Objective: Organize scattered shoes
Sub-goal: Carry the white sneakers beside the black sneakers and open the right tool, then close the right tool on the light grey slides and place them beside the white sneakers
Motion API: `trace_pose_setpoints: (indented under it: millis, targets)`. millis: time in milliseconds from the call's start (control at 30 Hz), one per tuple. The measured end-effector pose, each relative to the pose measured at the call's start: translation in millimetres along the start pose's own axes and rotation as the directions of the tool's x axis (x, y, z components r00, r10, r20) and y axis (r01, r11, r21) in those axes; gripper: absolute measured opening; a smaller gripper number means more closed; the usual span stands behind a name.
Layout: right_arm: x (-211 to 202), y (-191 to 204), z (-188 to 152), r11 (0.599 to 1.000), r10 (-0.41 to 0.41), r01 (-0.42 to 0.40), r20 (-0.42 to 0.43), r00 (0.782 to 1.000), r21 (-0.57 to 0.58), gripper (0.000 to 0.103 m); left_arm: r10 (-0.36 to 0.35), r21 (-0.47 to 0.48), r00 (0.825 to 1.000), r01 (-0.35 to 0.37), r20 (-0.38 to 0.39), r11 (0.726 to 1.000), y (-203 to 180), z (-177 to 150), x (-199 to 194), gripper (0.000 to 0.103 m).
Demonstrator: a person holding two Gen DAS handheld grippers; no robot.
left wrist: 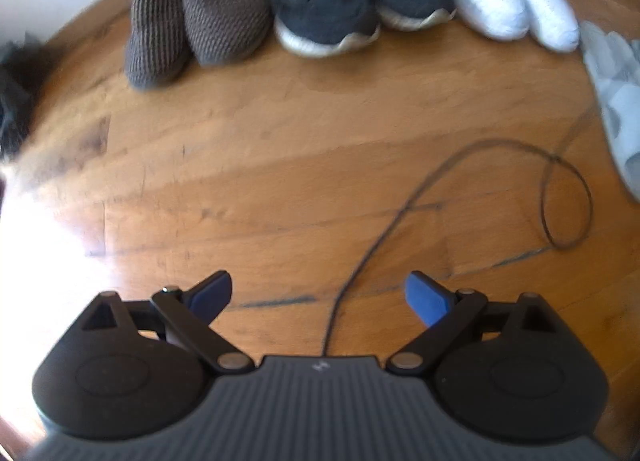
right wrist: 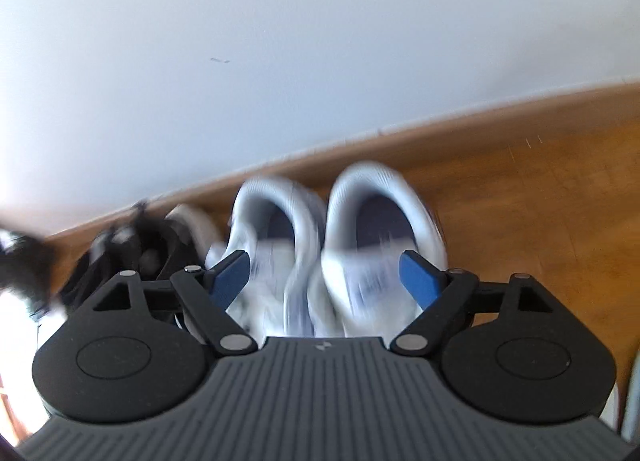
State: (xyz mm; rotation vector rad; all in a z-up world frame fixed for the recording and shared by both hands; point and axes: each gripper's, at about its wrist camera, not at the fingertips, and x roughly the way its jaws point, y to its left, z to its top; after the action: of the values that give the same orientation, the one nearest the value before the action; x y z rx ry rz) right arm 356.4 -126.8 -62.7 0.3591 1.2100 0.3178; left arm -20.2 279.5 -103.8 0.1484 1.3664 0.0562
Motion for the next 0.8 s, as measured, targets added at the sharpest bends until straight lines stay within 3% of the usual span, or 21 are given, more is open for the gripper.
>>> trace_pose_setpoints:
  millis: [167, 267, 400, 467, 533, 600, 667, 800]
  targets:
    - [-41, -65, -44, 0.997, -0.006, 0.017, -0.151, 0.988, 0.071, 0.083, -0.042, 0.104, 0.998, 0.037, 0.044, 0.994, -51, 33, -31, 0.094]
    - [-49, -105, -77, 0.993, -0.056, 0.082, -0.268, 0.962, 0.087, 0.083, -0.073, 0.224, 0.996, 0.061, 0.045, 0.973, -94, 53, -45, 0.094]
    - [-38, -148, -120, 0.984, -0.107, 0.155, -0.400, 0.910, 0.089, 0.081, -0.082, 0.357, 0.994, 0.051, 0.073, 0.933, -151, 84, -60, 0.094]
    - [-28, -159, -138, 0.984, -0.096, 0.152, -0.445, 0.890, 0.091, 0.074, -0.105, 0.368, 0.990, 0.065, 0.091, 0.928, -171, 97, -66, 0.094]
    - [-18, -165, -153, 0.986, -0.088, 0.145, -0.480, 0.873, 0.084, 0.050, -0.121, 0.358, 0.987, 0.075, 0.108, 0.931, -186, 108, -70, 0.094]
    - [-6, -165, -170, 0.988, -0.104, 0.147, -0.511, 0.853, 0.044, 0.039, -0.136, 0.359, 0.985, 0.088, 0.110, 0.929, -194, 107, -71, 0.094]
    - [-4, -161, -177, 0.991, -0.116, 0.134, -0.495, 0.861, 0.001, 0.027, -0.133, 0.368, 0.985, 0.084, 0.109, 0.926, -201, 103, -71, 0.094]
    - [-5, -154, -180, 0.991, -0.130, 0.105, -0.472, 0.872, -0.079, 0.018, -0.088, 0.351, 0.993, 0.053, 0.083, 0.935, -207, 98, -60, 0.094]
